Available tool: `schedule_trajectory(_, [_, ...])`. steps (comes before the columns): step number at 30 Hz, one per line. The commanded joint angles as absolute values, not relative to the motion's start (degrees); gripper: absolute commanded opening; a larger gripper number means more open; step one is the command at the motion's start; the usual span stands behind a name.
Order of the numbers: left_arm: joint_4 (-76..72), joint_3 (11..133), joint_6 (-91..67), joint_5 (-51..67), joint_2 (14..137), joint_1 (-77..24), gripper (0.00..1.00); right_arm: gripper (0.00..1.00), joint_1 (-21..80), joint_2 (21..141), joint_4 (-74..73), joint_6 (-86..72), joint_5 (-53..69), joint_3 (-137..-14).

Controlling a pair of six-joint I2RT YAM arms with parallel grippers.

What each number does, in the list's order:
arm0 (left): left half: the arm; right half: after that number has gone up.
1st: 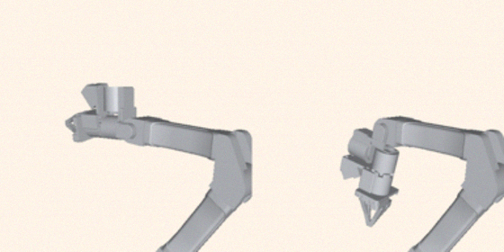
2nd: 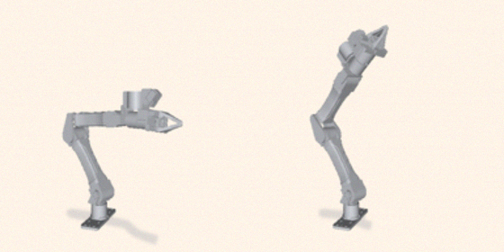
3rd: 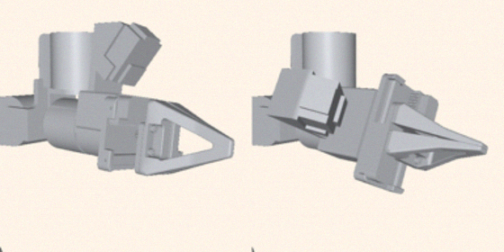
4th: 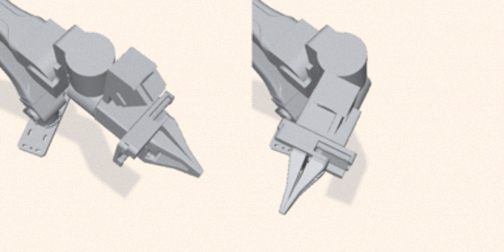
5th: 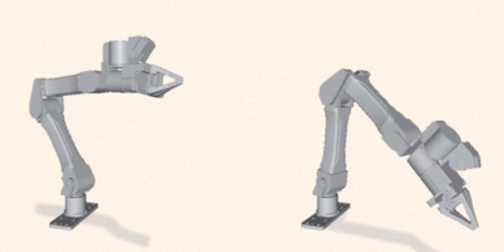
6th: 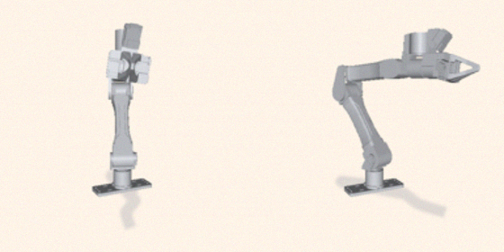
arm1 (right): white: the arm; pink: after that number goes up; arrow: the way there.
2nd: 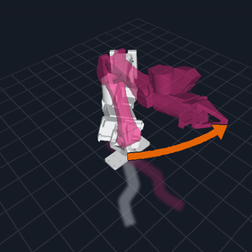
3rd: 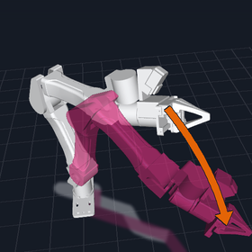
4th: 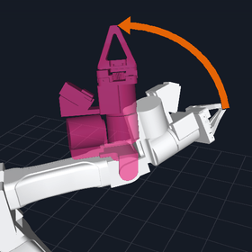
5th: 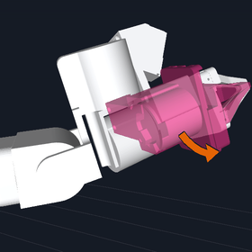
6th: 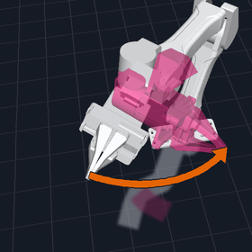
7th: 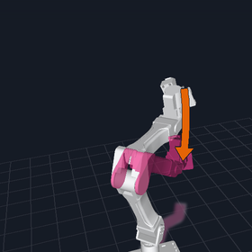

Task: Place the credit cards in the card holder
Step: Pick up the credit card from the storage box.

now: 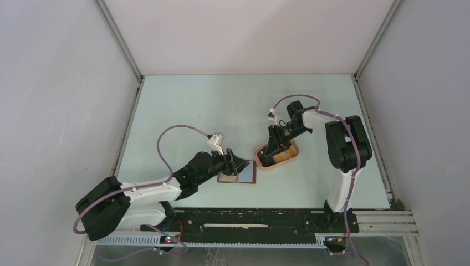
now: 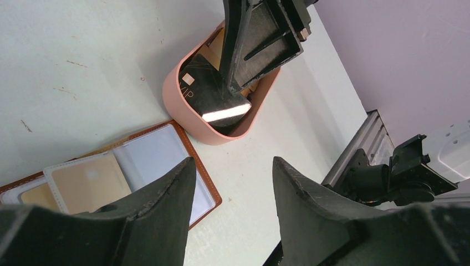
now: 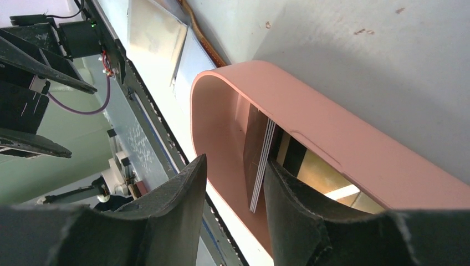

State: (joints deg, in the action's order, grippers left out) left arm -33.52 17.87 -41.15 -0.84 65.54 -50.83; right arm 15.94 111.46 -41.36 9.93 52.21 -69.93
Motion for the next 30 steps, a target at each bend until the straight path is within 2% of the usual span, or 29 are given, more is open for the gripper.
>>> schedule_trajectory(1, [-36.2,17.4,-41.6,-0.5,65.0,-50.7,0.58,0.51,17.5,113.2,-41.4,9.6,54.6,-71.7])
schedule_trajectory(13, [-38.0,16.8,-42.0,-0.8,66.2,-51.2,0.59,0.49,19.4,114.4,-40.8,9.3,55.1,-71.7])
schedule_trajectory(30, [-38.3,16.0,-41.9,-1.2,66.1,-51.4,0.59,0.44,16.6,111.8,-41.4,9.9,55.5,-71.8])
